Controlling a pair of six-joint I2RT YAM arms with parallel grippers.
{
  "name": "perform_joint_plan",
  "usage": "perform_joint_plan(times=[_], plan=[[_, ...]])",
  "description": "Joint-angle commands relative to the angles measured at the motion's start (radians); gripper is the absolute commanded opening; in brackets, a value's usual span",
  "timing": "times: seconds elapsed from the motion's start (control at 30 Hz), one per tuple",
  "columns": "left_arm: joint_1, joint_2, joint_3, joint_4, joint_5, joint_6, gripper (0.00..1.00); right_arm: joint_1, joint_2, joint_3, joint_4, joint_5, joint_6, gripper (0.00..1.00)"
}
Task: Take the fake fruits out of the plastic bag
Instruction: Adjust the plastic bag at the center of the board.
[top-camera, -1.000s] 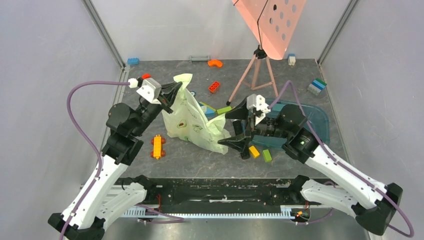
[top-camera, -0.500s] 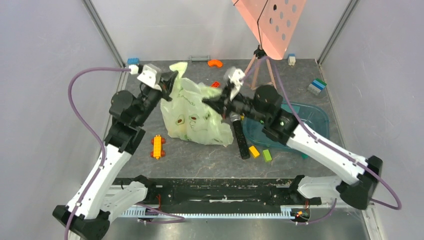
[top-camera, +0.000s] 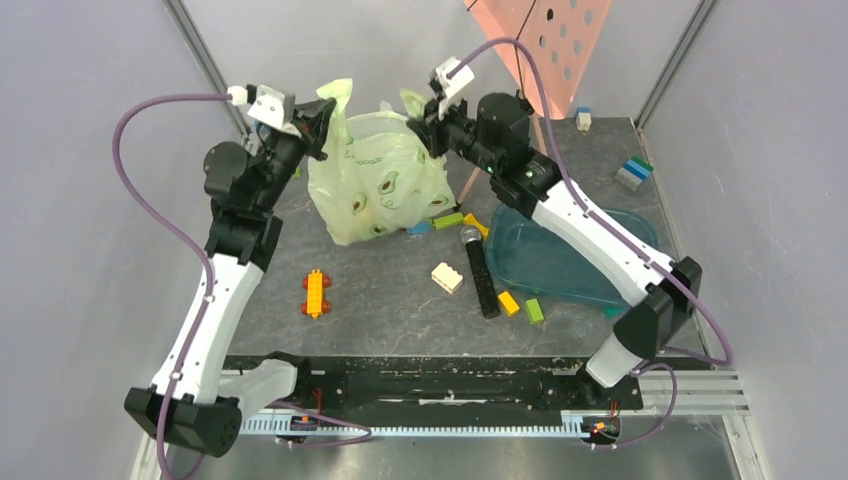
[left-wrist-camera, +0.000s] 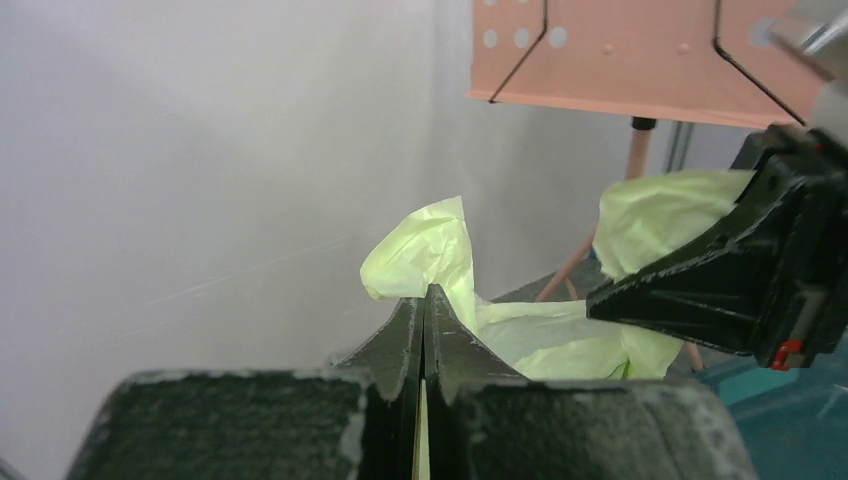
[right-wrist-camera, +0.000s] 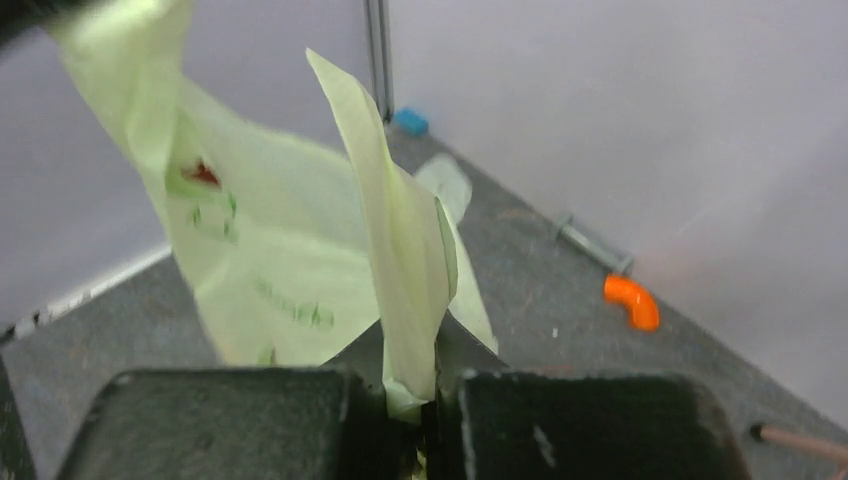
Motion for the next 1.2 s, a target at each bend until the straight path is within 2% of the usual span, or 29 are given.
perform_joint_plan(times=[0.0,0.03,0.07,0.1,0.17,0.23,0.27,0.43,0.63,0.87,1.0,1.17], plan=[[0.005,-0.140,-0.102,0.106,0.074,-0.056,0.02,0.009,-0.160,-0.227,0.057,-0.036,-0.003,0.01],[0.005,-0.183,-0.138,0.108,0.083,-0.070,0.02,0.009,-0.202,-0.299,0.073,-0.036,0.006,0.07],[0.005,-0.220,-0.186,0.114,0.098,-0.086,0.02,0.009,-0.237,-0.360,0.099,-0.035,0.013,0.23],[0.005,-0.263,-0.231,0.126,0.115,-0.104,0.02,0.009,-0.277,-0.428,0.114,-0.034,0.022,0.43],[0.005,-0.338,-0.342,0.149,0.164,-0.115,0.02,0.009,-0.348,-0.536,0.132,-0.012,0.032,0.69],[0.005,-0.409,-0.428,0.165,0.218,-0.117,0.02,0.008,-0.416,-0.618,0.137,0.000,0.032,0.81],[0.005,-0.444,-0.459,0.163,0.235,-0.118,0.02,0.009,-0.450,-0.652,0.136,0.004,0.032,0.83],[0.005,-0.548,-0.537,0.093,0.249,-0.128,0.02,0.009,-0.566,-0.668,0.072,0.004,0.023,0.80],[0.005,-0.630,-0.586,0.048,0.262,-0.137,0.02,0.009,-0.602,-0.552,-0.032,-0.130,0.099,0.77],[0.005,-0.731,-0.655,0.059,0.240,-0.144,0.02,0.062,-0.470,-0.382,-0.104,-0.224,0.204,0.60],[0.004,-0.759,-0.680,0.063,0.227,-0.150,0.02,0.110,-0.337,-0.291,-0.163,-0.221,0.247,0.57],[0.005,-0.778,-0.699,0.069,0.234,-0.163,0.02,0.147,-0.231,-0.268,-0.134,-0.210,0.279,0.55]])
